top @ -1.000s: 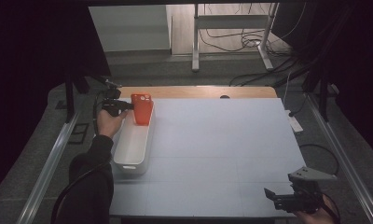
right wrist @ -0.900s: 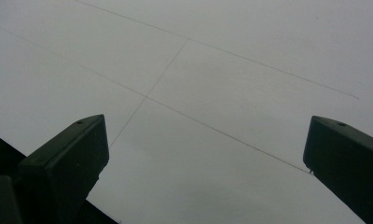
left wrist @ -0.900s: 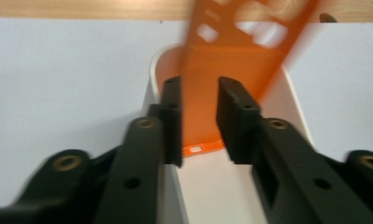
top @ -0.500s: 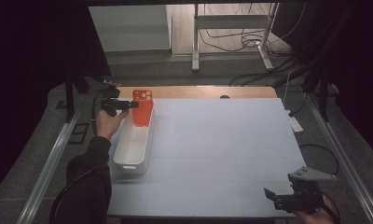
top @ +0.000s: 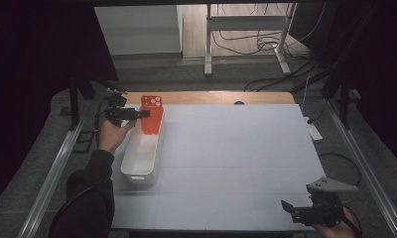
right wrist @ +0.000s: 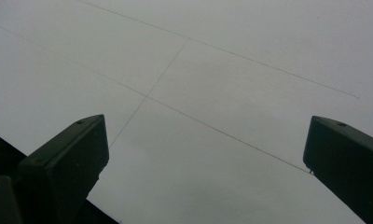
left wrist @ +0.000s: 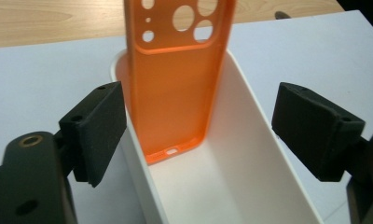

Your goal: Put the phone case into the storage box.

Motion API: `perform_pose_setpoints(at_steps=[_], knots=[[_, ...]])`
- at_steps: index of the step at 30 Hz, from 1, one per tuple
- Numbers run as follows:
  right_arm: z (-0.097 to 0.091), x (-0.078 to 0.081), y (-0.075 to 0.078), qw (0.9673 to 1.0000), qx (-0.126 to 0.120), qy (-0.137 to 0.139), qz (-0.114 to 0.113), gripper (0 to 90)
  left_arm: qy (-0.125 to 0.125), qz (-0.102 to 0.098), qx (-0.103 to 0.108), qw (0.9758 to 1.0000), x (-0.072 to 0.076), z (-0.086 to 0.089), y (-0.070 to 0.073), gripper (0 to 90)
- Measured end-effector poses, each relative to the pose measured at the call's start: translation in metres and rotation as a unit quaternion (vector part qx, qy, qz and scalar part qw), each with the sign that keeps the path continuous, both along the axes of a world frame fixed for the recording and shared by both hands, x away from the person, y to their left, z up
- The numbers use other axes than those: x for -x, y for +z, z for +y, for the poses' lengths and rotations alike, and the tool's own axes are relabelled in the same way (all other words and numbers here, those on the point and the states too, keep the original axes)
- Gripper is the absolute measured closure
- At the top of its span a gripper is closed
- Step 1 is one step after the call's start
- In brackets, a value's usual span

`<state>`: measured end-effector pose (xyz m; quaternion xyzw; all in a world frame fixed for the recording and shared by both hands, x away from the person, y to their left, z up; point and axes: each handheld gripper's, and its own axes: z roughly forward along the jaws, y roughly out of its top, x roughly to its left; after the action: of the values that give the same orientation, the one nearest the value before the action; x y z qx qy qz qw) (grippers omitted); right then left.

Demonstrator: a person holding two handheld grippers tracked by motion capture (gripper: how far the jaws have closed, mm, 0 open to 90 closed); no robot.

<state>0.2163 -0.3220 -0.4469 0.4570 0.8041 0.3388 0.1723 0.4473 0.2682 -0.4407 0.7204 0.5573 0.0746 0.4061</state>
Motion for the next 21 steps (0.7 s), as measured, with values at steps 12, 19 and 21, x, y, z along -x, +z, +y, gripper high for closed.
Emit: perform_pose_setpoints(at_steps=[12, 19, 21], knots=[[0.0, 0.0, 0.0, 1.0, -0.001, 0.0, 0.0, 0.0, -0.045, -0.021, -0.029, 0.9983, 0.013, -0.009, 0.003, 8.0], [0.0, 0.0, 0.0, 1.0, 0.0, 0.0, 0.0, 0.0, -0.054, -0.034, -0.027, 0.9976, 0.021, -0.011, 0.002, 6.3], [0.0, 0.0, 0.0, 1.0, -0.001, -0.001, 0.0, 0.0, -0.057, -0.038, -0.029, 0.9972, 0.023, -0.013, 0.002, 5.7]])
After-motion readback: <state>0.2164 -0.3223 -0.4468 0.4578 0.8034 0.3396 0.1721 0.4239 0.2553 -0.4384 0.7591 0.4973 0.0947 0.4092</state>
